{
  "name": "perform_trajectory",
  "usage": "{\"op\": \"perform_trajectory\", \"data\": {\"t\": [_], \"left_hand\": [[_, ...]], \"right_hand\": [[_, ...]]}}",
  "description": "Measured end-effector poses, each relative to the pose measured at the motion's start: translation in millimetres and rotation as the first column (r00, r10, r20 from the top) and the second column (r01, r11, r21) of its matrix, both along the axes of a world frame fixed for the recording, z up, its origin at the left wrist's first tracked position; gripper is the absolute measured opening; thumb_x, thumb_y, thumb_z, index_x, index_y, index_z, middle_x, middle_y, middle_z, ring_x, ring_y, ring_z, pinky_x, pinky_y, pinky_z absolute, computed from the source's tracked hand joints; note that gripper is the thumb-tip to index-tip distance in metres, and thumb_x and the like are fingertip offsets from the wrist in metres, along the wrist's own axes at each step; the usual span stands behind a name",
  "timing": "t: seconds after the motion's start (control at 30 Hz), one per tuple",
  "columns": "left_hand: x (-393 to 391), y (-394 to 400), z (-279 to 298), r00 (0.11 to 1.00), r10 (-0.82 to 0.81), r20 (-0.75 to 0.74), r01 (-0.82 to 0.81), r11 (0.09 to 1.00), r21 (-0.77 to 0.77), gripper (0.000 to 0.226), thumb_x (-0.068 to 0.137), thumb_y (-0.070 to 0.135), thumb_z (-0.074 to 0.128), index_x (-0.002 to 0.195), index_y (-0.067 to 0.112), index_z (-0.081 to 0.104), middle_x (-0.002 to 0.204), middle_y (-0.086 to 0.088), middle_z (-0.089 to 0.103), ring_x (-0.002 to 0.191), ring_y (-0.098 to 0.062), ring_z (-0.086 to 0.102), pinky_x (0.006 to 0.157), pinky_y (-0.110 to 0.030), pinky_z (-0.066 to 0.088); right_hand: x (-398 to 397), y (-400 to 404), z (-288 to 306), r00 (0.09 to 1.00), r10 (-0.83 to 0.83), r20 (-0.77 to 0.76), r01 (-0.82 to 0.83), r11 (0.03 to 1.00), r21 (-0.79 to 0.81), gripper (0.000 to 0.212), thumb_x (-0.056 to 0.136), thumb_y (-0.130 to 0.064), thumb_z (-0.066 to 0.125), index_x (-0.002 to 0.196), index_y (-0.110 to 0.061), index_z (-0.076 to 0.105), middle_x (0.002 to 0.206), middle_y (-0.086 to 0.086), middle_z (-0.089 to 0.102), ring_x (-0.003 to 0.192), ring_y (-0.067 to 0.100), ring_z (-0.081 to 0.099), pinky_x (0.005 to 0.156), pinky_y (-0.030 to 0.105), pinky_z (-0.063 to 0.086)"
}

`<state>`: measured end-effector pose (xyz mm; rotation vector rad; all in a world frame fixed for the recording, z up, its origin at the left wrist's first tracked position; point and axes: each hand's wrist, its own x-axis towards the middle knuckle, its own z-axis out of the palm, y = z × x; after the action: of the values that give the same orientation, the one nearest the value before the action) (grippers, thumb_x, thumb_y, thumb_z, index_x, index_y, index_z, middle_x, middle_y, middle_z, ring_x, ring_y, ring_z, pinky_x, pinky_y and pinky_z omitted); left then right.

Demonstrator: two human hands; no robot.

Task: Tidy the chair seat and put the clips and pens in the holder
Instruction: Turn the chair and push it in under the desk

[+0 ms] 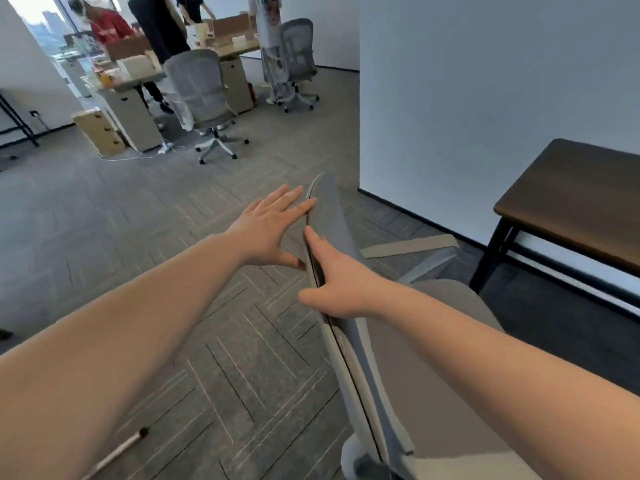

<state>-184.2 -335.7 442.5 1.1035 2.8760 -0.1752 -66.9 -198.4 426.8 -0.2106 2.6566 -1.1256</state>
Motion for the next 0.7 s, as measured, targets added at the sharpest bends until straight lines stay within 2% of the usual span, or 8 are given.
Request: {"op": "perform_trajectory", "data": {"t": [0.13,0.23,0.3,0.4,0.5,0.57,0.63,0.7], "left_hand": [[-10.3,12.6,-1.1,0.97,-0.244,-0.017,0.244,0.97,0.012,0.089,0.058,0.064,0.07,0.132,0.023,0.046,0.155,-0.003,0.027,0.147,-0.023,0.016,0.119,-0.044,0.018],[-11.5,13.8,-8.5,0.927,-0.37,-0.064,0.374,0.925,0.064,0.077,0.048,0.072,0.063,0.101,0.016,0.06,0.117,-0.004,0.058,0.124,-0.028,0.048,0.106,-0.041,0.035],[-8.3,13.7,-9.2,0.923,-0.381,-0.05,0.385,0.917,0.102,0.074,0.046,0.072,0.065,0.092,0.014,0.059,0.101,-0.002,0.06,0.107,-0.025,0.053,0.098,-0.036,0.037],[12.9,21.7,-8.1,0.89,-0.45,-0.069,0.456,0.882,0.124,0.074,0.046,0.076,0.06,0.083,0.012,0.056,0.087,-0.002,0.057,0.088,-0.024,0.054,0.097,-0.037,0.036],[16.8,22.5,-10.2,0.897,-0.441,-0.02,0.44,0.891,0.113,0.067,0.047,0.076,0.061,0.078,0.018,0.049,0.081,0.005,0.05,0.08,-0.02,0.052,0.109,-0.04,0.026],[25.8,26.6,-12.6,0.884,-0.466,-0.022,0.466,0.881,0.081,0.067,0.045,0.079,0.06,0.075,0.022,0.045,0.077,0.008,0.046,0.074,-0.017,0.049,0.107,-0.039,0.029],[43.4,34.2,-11.1,0.874,-0.482,-0.053,0.485,0.873,0.054,0.064,0.046,0.079,0.059,0.071,0.024,0.041,0.073,0.009,0.043,0.066,-0.017,0.045,0.09,-0.041,0.043],[61.5,40.5,-10.3,0.872,-0.478,-0.1,0.485,0.873,0.055,0.061,0.047,0.08,0.057,0.069,0.026,0.037,0.07,0.012,0.039,0.062,-0.014,0.039,0.069,-0.034,0.045]], "right_hand": [[15.9,2.3,10.5,1.0,-0.011,0.027,0.01,0.999,0.045,0.096,0.086,-0.025,0.058,0.152,-0.022,-0.01,0.162,0.0,0.007,0.145,0.019,0.023,0.112,0.027,0.029],[24.4,2.1,13.6,0.999,-0.036,0.024,0.034,0.998,0.059,0.096,0.085,-0.024,0.059,0.152,-0.024,-0.009,0.151,0.004,0.035,0.125,0.02,0.047,0.093,0.026,0.04],[28.9,2.2,13.1,0.994,-0.098,0.054,0.094,0.993,0.07,0.091,0.081,-0.025,0.061,0.152,-0.025,0.004,0.13,0.006,0.053,0.107,0.023,0.055,0.086,0.032,0.047],[51.3,7.5,11.4,0.981,-0.17,0.093,0.161,0.982,0.1,0.052,0.079,-0.021,0.061,0.127,-0.017,0.04,0.108,0.008,0.061,0.095,0.028,0.059,0.084,0.043,0.053],[57.4,9.3,11.6,0.98,-0.145,0.14,0.129,0.985,0.112,0.045,0.082,-0.015,0.056,0.125,-0.017,0.042,0.106,0.01,0.06,0.093,0.027,0.059,0.079,0.041,0.053],[70.5,16.0,12.7,0.981,-0.129,0.144,0.118,0.99,0.08,0.046,0.084,-0.011,0.053,0.127,-0.021,0.041,0.104,0.01,0.06,0.084,0.022,0.057,0.066,0.032,0.048],[87.5,25.6,13.4,0.986,-0.11,0.126,0.104,0.993,0.052,0.05,0.085,-0.008,0.05,0.131,-0.024,0.04,0.098,0.004,0.059,0.074,0.015,0.052,0.057,0.023,0.041],[106.4,36.0,13.1,0.989,-0.095,0.117,0.092,0.995,0.035,0.051,0.086,-0.006,0.048,0.132,-0.027,0.04,0.089,-0.004,0.055,0.067,0.006,0.048,0.055,0.02,0.036]]}}
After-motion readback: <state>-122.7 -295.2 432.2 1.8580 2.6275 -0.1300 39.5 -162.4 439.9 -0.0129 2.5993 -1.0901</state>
